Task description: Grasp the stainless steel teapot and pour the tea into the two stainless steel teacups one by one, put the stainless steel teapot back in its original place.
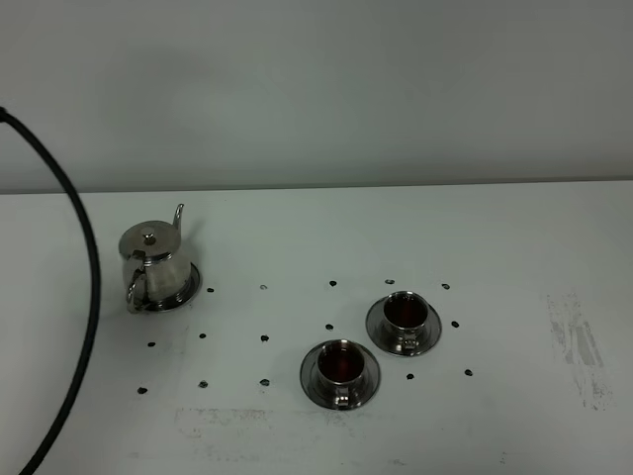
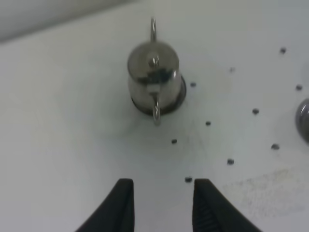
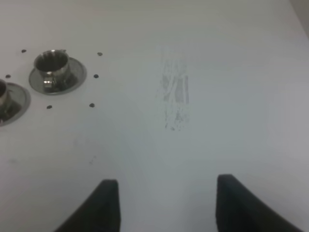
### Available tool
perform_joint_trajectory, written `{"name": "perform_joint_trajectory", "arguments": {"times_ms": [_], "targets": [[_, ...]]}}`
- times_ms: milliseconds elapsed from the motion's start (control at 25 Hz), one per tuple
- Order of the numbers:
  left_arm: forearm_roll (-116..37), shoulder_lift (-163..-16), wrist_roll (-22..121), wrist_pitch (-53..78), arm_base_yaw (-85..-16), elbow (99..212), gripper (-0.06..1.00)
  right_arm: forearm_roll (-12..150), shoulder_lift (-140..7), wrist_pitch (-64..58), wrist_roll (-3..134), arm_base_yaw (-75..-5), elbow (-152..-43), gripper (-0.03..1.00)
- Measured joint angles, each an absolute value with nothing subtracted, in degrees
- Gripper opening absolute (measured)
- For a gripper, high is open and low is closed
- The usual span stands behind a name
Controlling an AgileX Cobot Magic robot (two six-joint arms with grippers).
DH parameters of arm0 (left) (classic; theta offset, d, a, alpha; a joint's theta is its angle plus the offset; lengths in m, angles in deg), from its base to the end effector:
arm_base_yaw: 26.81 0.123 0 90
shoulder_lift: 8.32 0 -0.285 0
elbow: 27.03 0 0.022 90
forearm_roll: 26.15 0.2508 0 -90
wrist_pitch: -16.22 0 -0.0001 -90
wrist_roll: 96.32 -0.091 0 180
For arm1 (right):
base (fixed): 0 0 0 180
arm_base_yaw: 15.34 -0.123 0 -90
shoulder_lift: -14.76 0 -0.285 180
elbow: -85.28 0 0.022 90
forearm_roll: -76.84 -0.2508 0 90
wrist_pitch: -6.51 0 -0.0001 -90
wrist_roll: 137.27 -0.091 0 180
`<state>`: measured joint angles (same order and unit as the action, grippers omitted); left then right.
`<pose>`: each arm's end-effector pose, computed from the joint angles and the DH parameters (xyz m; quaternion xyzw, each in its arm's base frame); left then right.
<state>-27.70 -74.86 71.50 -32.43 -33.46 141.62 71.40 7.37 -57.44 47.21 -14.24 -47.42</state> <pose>0.1986 -0.0250 0.4043 0.1427 0.8816 0.0086 0.4499 -0.0109 0.0080 0.2792 -0.0292 0.8586 0.0224 0.5114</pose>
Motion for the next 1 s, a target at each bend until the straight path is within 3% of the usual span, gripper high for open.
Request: {"name": "perform_joint_trajectory", "arguments": {"times_ms": [240, 440, 1000], "targets": [[-27.8, -64.2, 71.9, -34.4, -33.5, 141.6, 0.32, 71.4, 7.4, -57.4, 47.2, -14.2, -47.4, 0.44], [-26.2, -56.9, 79.2, -48.4, -33.1, 139.2, 0.32, 71.4, 7.4, -57.4, 47.2, -14.2, -47.4, 0.44], [-26.2, -26.6, 81.7, -46.1, -31.2, 107.8, 0.32, 71.4, 7.4, -57.4, 47.2, -14.2, -47.4, 0.44]]}}
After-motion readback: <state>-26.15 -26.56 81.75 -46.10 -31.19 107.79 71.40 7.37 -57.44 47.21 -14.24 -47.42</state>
